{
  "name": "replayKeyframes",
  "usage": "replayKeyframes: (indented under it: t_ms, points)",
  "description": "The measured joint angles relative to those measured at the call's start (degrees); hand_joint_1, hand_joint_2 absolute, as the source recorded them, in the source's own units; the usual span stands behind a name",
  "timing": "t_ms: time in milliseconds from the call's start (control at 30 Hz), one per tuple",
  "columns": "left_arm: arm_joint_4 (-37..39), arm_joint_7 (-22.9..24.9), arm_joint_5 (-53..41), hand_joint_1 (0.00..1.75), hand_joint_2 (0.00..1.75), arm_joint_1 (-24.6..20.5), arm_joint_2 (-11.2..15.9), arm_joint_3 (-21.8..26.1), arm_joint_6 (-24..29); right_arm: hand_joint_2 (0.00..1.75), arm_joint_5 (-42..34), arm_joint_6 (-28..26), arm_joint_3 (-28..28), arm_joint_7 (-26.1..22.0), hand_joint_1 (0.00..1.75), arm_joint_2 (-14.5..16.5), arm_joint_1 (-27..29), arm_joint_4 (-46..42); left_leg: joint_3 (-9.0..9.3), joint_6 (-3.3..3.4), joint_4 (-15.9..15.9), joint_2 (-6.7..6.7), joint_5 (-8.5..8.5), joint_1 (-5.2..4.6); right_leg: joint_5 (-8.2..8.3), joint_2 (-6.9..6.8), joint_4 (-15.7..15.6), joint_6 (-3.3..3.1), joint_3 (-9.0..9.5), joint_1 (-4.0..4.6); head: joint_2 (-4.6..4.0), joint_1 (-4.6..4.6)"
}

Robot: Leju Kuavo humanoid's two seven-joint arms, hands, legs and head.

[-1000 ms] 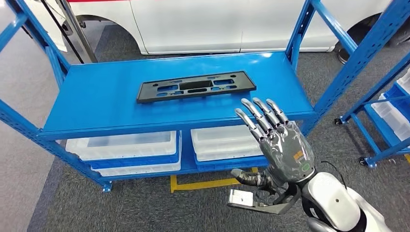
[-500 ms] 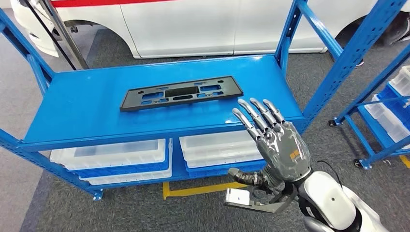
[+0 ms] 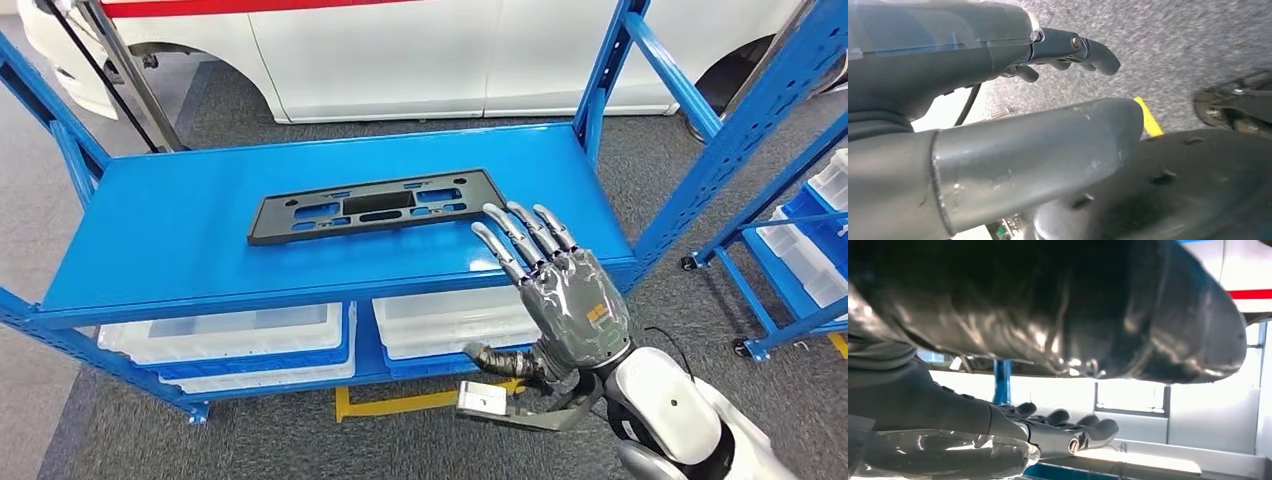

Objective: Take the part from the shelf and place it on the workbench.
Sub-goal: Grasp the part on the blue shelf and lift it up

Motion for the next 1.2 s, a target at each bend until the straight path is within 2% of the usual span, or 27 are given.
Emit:
replayKeyframes:
  t_ms: [100, 167, 200, 267, 300, 333, 367, 433, 467, 500, 567, 633, 667, 733, 800, 833, 867, 900, 933, 967, 1000, 1067, 1133, 1200]
  points:
    - [0.02, 0.0, -0.02, 0.0, 0.0, -0.28, 0.01, -0.02, -0.08, 0.0, -0.04, -0.01, 0.04, -0.02, 0.0, 0.42, -0.11, 0.26, 0.04, -0.74, 0.09, 0.09, -0.51, 0.0, -0.76, 0.19, -0.4, -1.22, 0.21, 0.28, 0.0, 0.01]
    - [0.02, 0.0, -0.02, 0.0, 0.0, -0.33, -0.01, -0.03, -0.1, 0.0, -0.04, -0.02, 0.04, -0.03, 0.0, 0.64, -0.28, 0.28, -0.66, -1.22, 2.13, 0.12, -1.9, 0.1, -1.01, 0.18, -0.77, -2.02, 0.8, 0.16, 0.0, 0.0]
    - [0.02, 0.0, -0.02, 0.0, 0.0, -0.34, -0.02, -0.03, -0.12, 0.0, -0.04, -0.02, 0.03, -0.03, 0.0, 0.76, -0.33, 0.28, -1.96, -1.42, 4.86, 0.11, -3.25, 0.14, -1.16, 0.12, -0.93, -2.36, 1.15, 0.11, 0.0, -0.03]
    - [0.02, 0.0, -0.02, 0.0, 0.0, -0.28, -0.04, -0.03, -0.13, 0.0, -0.04, -0.02, 0.05, -0.03, 0.0, 0.96, -0.35, 0.31, -6.46, -1.61, 12.82, 0.1, -6.1, 0.15, -1.54, 0.07, -0.98, -2.84, 1.57, 0.26, 0.0, -0.04]
    - [0.02, 0.0, -0.02, 0.0, 0.0, -0.25, -0.04, -0.03, -0.14, 0.0, -0.04, -0.02, 0.07, -0.03, 0.0, 1.04, -0.34, 0.34, -8.59, -1.62, 16.0, 0.09, -6.7, 0.14, -1.73, 0.09, -0.98, -2.96, 1.76, 0.36, 0.0, -0.04]
    - [0.02, 0.0, -0.02, 0.0, 0.0, -0.19, -0.04, -0.03, -0.14, 0.0, -0.04, -0.02, 0.08, -0.03, 0.0, 1.11, -0.33, 0.37, -9.92, -1.55, 17.34, 0.09, -6.11, 0.14, -1.97, 0.17, -0.97, -3.01, 2.05, 0.43, 0.0, -0.04]
    - [0.02, 0.0, -0.02, 0.0, 0.0, -0.13, -0.04, -0.03, -0.14, 0.0, -0.04, -0.02, 0.09, -0.04, 0.0, 1.21, -0.33, 0.4, -10.09, -1.4, 16.36, 0.09, -4.33, 0.13, -2.24, 0.29, -0.97, -2.98, 2.45, 0.49, 0.0, -0.04]
    - [0.02, 0.0, -0.03, 0.0, 0.0, 0.01, -0.02, -0.03, -0.15, 0.0, -0.05, 0.03, 0.1, -0.04, 0.0, 1.42, -0.34, 0.46, -8.0, -0.86, 9.91, 0.04, 0.65, 0.08, -2.9, 0.48, -1.02, -2.79, 3.43, 0.52, 0.0, -0.03]
    - [0.03, -0.01, -0.08, 0.0, 0.0, 0.05, 0.01, -0.04, -0.16, 0.0, -0.09, 0.13, 0.11, -0.04, 0.0, 1.59, -0.4, 0.51, -6.72, -0.6, 6.61, -0.01, 2.44, -0.08, -3.21, 0.54, -1.03, -2.61, 3.81, 0.59, 0.0, -0.03]
    - [0.03, -0.03, -0.16, 0.0, 0.0, 0.01, 0.03, -0.04, -0.2, 0.0, -0.15, 0.3, 0.13, -0.04, 0.0, 1.77, -0.5, 0.59, -5.67, -0.35, 4.02, -0.06, 3.21, -0.22, -3.4, 0.57, -1.05, -2.37, 3.95, 0.66, 0.0, -0.03]
    - [0.04, -0.13, -0.4, 0.0, 0.0, -0.15, 0.07, -0.07, -0.32, 0.0, -0.5, 0.95, 0.21, -0.03, 0.0, 2.5, -0.75, 0.94, -4.87, -0.07, 1.88, -0.16, 3.08, -0.51, -3.45, 0.61, -1.29, -1.8, 3.9, 0.75, 0.0, -0.04]
    - [0.04, -0.25, -0.67, 0.0, 0.0, -0.28, 0.07, -0.18, -0.47, 0.0, -1.08, 1.68, 0.4, 0.0, 0.0, 3.66, -1.13, 1.52, -4.27, 0.27, 0.78, -0.18, 3.01, -0.21, -3.61, 0.6, -1.45, -1.18, 4.01, 0.83, 0.0, -0.03]
    - [0.04, -0.27, -0.8, 0.0, 0.0, -0.23, 0.08, -0.3, -0.53, 0.0, -1.43, 1.93, 0.53, 0.04, 0.0, 4.43, -1.42, 1.95, -3.81, 0.55, 0.24, -0.08, 3.09, -0.04, -4.19, 0.55, -0.63, -0.93, 3.73, 0.84, 0.0, -0.02]
    - [0.04, -0.36, -1.07, 0.0, 0.0, -0.17, 0.16, -0.63, -0.63, 0.0, -2.15, 2.33, 0.81, 0.27, 0.0, 6.21, -1.93, 3.14, -3.01, 1.08, -0.46, 0.14, 3.12, 0.13, -6.72, 0.41, 4.61, -0.57, 1.13, 0.75, 0.0, 0.0]
    - [0.04, -0.52, -1.22, 0.0, 0.0, -0.27, 0.24, -1.04, -0.66, 0.0, -2.77, 2.67, 1.14, 0.56, 0.0, 8.24, -2.15, 4.66, -2.69, 1.42, -0.5, 0.21, 2.83, 0.05, -9.04, 0.36, 11.85, -0.34, -3.24, 0.68, 0.0, -0.01]
    - [0.04, -0.61, -1.29, 0.0, 0.0, -0.33, 0.25, -1.23, -0.66, 0.0, -2.94, 2.8, 1.32, 0.7, 0.0, 9.3, -2.15, 5.4, -2.47, 1.45, -0.47, 0.15, 2.61, 0.02, -8.85, 0.35, 13.72, -0.28, -4.72, 0.66, 0.0, -0.01]
    - [0.04, -0.68, -1.34, 0.0, 0.0, -0.36, 0.25, -1.36, -0.67, 0.0, -3.05, 2.9, 1.55, 0.81, 0.0, 10.43, -2.17, 6.07, -2.14, 1.38, -0.44, 0.08, 2.33, 0.01, -7.51, 0.35, 13.55, -0.3, -5.21, 0.66, 0.0, 0.0]
    - [0.04, -0.73, -1.39, 0.0, 0.0, -0.37, 0.25, -1.43, -0.67, 0.0, -3.12, 2.97, 1.8, 0.9, 0.0, 11.59, -2.19, 6.65, -1.69, 1.24, -0.4, 0.0, 1.98, 0.01, -5.16, 0.34, 11.2, -0.43, -4.58, 0.67, 0.0, 0.01]
    - [0.04, -0.74, -1.42, 0.0, 0.0, -0.36, 0.25, -1.45, -0.67, 0.0, -3.19, 2.99, 2.09, 0.97, 0.0, 12.69, -2.25, 7.13, -1.17, 1.03, -0.36, -0.05, 1.55, 0.0, -2.49, 0.32, 7.38, -0.66, -3.21, 0.7, 0.0, 0.01]
    - [0.03, -0.74, -1.44, 0.0, 0.0, -0.38, 0.25, -1.46, -0.66, 0.0, -3.32, 3.02, 2.43, 1.01, 0.0, 13.69, -2.37, 7.62, -0.75, 0.74, -0.27, -0.08, 1.12, -0.11, -0.6, 0.3, 3.91, -0.94, -1.75, 0.85, 0.0, 0.02]
    - [0.03, -0.72, -1.45, 0.0, 0.0, -0.37, 0.26, -1.47, -0.66, 0.0, -3.54, 3.05, 2.78, 1.01, 0.0, 14.68, -2.54, 8.03, -0.55, 0.44, -0.17, -0.11, 0.78, -0.19, 0.31, 0.25, 1.08, -1.26, -0.52, 0.99, 0.0, 0.02]
    - [0.02, -0.66, -1.46, 0.0, 0.0, -0.62, 0.28, -1.51, -0.71, 0.0, -4.23, 3.1, 3.47, 0.99, 0.0, 16.46, -2.96, 8.87, -0.6, -0.09, -0.12, -0.12, 0.47, -0.34, -0.06, 0.23, -0.73, -1.77, 0.31, 1.3, 0.0, 0.01]
    - [0.02, -0.6, -1.49, 0.0, 0.0, -0.91, 0.33, -1.63, -0.78, 0.0, -4.99, 3.09, 3.86, 0.98, 0.0, 17.95, -3.29, 9.62, -0.49, -0.58, -0.16, -0.08, 0.13, -0.32, -0.31, 0.29, -1.37, -2.23, 0.68, 1.08, 0.0, 0.01]
    - [0.02, -0.55, -1.57, 0.0, 0.0, -1.0, 0.37, -1.81, -0.83, 0.0, -5.49, 3.06, 4.02, 0.94, 0.0, 19.15, -3.65, 10.23, -1.29, -1.15, 2.18, -0.07, -1.43, -0.25, -0.43, 0.27, -2.06, -2.81, 1.49, 0.71, 0.0, -0.03]
